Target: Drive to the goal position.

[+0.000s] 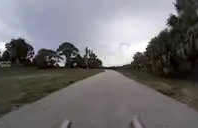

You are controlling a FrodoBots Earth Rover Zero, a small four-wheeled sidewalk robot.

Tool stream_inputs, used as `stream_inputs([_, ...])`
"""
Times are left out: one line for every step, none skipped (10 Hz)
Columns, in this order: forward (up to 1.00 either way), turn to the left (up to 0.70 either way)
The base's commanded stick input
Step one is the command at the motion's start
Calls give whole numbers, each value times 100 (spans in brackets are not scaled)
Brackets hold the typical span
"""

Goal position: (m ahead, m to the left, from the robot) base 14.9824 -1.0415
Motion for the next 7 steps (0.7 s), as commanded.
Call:
stream_inputs([100,0])
stream_inputs([100,0])
stream_inputs([100,-8])
stream_inputs([100,-23])
stream_inputs([100,-38])
stream_inputs([100,-10])
stream_inputs([100,0])
